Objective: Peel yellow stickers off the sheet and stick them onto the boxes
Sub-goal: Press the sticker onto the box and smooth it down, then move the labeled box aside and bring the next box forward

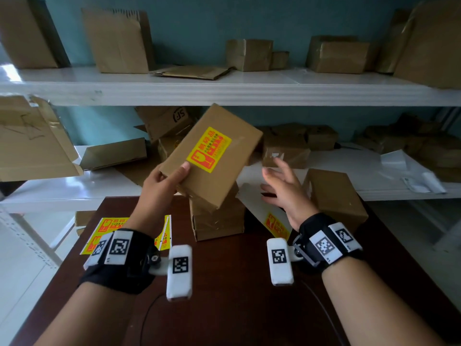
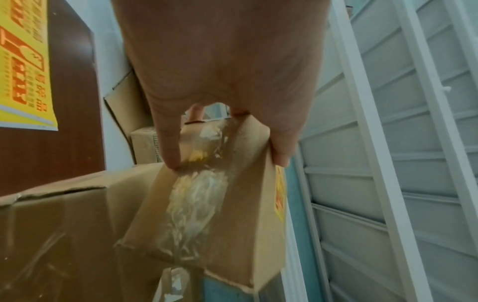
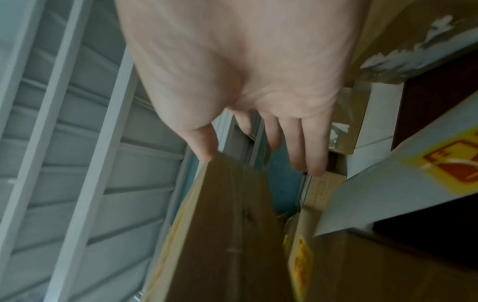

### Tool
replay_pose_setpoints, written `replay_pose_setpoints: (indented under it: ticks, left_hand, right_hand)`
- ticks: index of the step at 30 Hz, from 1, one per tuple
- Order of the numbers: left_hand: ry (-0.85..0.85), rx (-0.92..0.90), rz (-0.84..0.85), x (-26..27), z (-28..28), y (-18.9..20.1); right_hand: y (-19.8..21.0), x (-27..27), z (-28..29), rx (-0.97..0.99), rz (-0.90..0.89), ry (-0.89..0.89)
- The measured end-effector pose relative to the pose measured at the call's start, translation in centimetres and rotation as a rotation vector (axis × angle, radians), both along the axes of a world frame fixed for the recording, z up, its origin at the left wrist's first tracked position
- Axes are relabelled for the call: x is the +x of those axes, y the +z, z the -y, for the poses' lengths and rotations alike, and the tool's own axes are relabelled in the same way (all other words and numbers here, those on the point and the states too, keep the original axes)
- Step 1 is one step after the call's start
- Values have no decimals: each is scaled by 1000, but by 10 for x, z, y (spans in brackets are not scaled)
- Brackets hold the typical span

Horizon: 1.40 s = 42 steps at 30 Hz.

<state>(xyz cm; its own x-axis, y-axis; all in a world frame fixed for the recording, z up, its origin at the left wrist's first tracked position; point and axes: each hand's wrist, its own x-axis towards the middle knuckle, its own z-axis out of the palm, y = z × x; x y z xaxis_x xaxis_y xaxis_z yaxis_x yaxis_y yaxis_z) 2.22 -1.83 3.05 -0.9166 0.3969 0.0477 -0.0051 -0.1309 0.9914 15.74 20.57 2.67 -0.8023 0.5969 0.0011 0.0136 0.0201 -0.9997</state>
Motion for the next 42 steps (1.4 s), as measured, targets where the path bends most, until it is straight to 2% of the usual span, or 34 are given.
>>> replay_pose_setpoints:
  ticks: [7,14,19,23,33,37,42]
  left_hand:
    - [221,113,148,-36,32,-16]
    - [304,-4,289,-61,60,-39]
    - [278,-163,344,-64,67,-59]
    - [181,-276,404,-58,60,-66]
    - [27,-539,275,-39,28,-65]
    - [10,-656,220,-32,17,-67]
    - [13,-706,181,-31,10,-68]
  right_hand:
    - [-21,-5,13,644,215,187]
    - [-41,-15,25,940,396,304]
    - [-51,-19,28,989,459,355]
    - [-54,-21,27,980,463,348]
    - [-46,-8,10,990,457,225]
    - [-46,-2,5,1012,477,190]
    - [-49,0,1,1009,479,166]
